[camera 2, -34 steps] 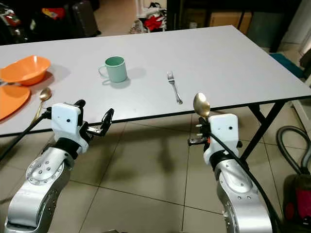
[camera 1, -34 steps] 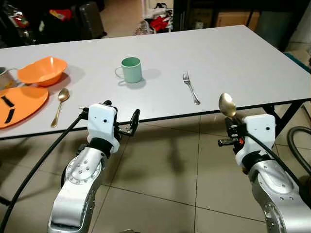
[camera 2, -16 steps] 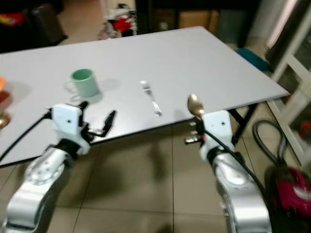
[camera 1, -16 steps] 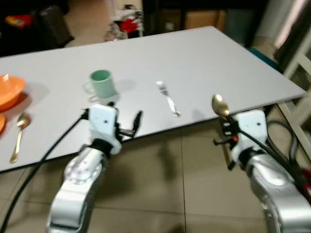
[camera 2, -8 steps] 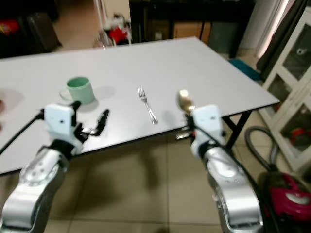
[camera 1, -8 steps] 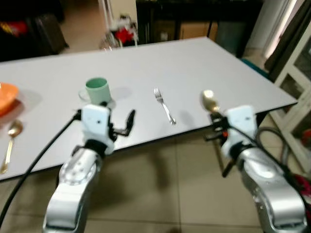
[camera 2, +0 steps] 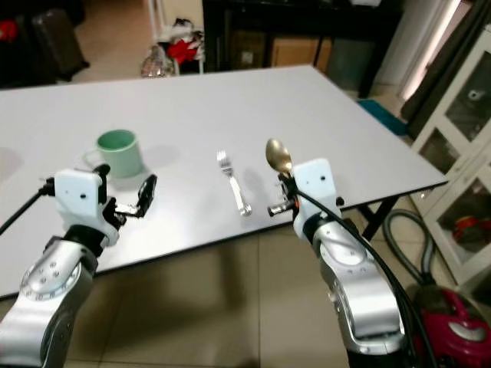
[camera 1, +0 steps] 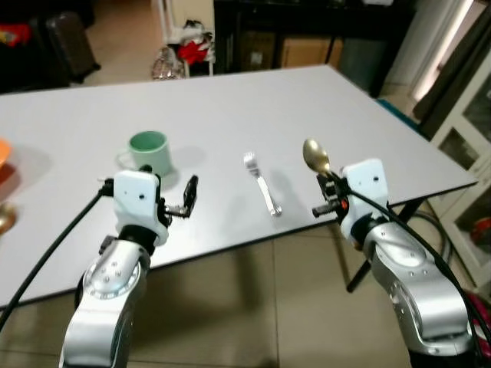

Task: Setting the table

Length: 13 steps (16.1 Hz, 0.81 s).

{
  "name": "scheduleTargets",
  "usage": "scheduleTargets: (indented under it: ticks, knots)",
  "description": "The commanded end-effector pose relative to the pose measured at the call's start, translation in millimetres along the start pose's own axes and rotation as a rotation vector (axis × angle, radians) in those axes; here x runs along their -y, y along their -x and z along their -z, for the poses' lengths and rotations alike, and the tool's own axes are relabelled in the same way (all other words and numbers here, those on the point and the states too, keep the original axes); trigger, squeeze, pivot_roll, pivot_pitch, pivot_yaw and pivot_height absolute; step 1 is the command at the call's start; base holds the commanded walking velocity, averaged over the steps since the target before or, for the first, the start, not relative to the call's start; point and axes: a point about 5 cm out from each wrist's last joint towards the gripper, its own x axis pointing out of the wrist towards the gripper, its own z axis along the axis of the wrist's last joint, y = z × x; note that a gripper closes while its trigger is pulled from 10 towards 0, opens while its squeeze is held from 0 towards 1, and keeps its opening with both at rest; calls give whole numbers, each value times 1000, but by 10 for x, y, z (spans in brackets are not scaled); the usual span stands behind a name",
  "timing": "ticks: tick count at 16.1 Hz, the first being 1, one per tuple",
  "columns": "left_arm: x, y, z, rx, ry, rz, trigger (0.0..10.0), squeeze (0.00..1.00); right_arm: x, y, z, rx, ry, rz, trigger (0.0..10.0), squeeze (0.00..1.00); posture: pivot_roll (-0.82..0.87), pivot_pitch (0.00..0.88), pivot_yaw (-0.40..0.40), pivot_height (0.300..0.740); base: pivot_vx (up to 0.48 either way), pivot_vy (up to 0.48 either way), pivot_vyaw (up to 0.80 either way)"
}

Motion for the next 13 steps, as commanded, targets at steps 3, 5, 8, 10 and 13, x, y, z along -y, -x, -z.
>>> scheduleTargets:
  ticks: [3, 5, 8, 10, 13]
  knots:
    - [42, 21, -40, 14, -8, 24, 10000, 0, 57, -25, -14, 13, 0, 17, 10000, 0, -39, 20, -37, 740, 328, 0, 0]
    - [42, 36, -39, 12, -10, 27, 10000, 0, 46, -35, -3, 7, -14, 8, 10000, 0, -37, 20, -35, 740, 306, 0, 0]
    - [95, 39, -37, 9, -27, 89, 10000, 0, 92, -116, 42, -70, -61, 43, 10000, 0, -32, 23, -26, 740, 0, 0, 0]
    - [102, 11, -48, 12, -60, 126, 10000, 0, 144, -228, 35, -96, -100, 39, 10000, 0, -33, 24, -16, 740, 0, 0, 0]
    - [99, -55, -61, 12, -79, 179, 10000, 0, 171, -464, 51, -140, -79, 1, 10000, 0, -32, 19, -9, 740, 0, 0, 0]
